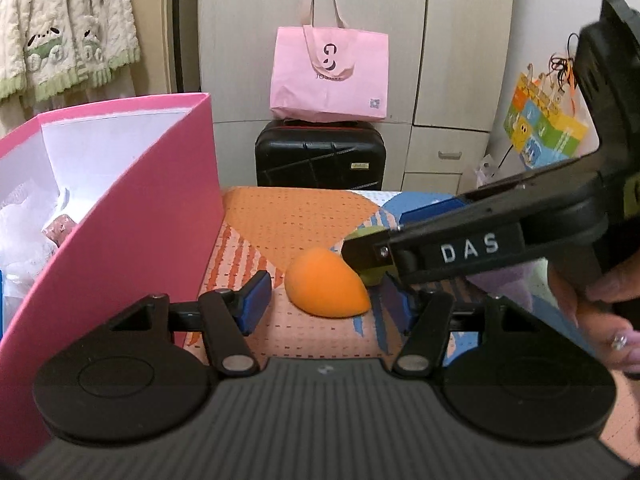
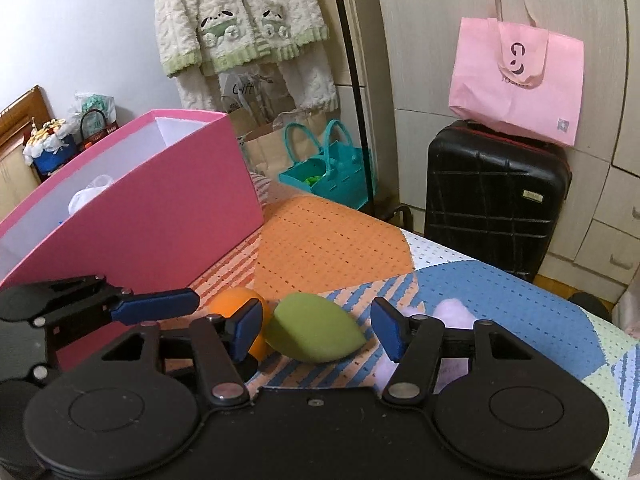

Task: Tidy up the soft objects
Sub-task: 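Grasp the orange sponge with the left gripper while the right gripper grasps the green sponge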

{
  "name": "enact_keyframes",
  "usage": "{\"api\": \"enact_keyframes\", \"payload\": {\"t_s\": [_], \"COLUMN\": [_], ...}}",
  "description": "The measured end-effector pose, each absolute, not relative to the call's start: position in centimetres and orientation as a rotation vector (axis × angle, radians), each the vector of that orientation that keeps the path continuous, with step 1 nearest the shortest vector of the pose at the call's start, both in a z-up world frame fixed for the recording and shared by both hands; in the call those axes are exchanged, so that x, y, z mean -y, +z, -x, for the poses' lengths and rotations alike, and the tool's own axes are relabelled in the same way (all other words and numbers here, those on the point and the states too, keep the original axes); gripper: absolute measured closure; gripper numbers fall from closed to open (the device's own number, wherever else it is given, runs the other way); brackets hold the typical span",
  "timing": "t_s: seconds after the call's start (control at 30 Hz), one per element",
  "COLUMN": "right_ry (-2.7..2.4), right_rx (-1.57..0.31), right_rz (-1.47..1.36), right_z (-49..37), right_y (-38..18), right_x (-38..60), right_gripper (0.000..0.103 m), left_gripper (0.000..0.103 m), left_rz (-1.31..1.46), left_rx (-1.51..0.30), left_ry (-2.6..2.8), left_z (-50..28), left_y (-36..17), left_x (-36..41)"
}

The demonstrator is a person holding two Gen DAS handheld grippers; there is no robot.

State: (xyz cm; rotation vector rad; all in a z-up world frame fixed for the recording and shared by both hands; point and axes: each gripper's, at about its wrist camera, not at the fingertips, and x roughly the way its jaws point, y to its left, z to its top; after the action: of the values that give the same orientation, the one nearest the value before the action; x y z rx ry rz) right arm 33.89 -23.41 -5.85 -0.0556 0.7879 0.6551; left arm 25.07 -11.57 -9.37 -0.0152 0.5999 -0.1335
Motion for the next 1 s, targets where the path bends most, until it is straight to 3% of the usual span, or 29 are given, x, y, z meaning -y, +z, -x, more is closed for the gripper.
{"api": "enact_keyframes", "payload": {"t_s": [0.17, 0.23, 0.5, 1.0], "right_ry": [0.668, 0.683, 0.676, 0.544], "right_rx": [-0.804, -0.82, -0.82, -0.697], "right_rz": [0.038, 0.011, -0.029, -0.035], "right_z": [-34.2, -34.4, -34.0, -28.2], "right_y": [-6.2, -6.4, -6.4, -3.9], "right_x": [23.8, 24.1, 24.3, 24.3], "right_gripper": [0.04, 0.046, 0.053, 0.054], "left_gripper": [0.06, 0.062, 0.067, 0.068], "left_rz": [-0.022, -0.035, -0.046, -0.03], "left_rx": [-0.618, -0.618, -0.598, -0.536], "left_ry": [-0.152, -0.143, -0.147, -0.204], "left_z": [-25.3, -25.3, -24.8, -22.1], "left_y": [-9.8, -10.0, -10.0, -8.6], "left_x": [12.0, 12.1, 12.2, 11.4]}}
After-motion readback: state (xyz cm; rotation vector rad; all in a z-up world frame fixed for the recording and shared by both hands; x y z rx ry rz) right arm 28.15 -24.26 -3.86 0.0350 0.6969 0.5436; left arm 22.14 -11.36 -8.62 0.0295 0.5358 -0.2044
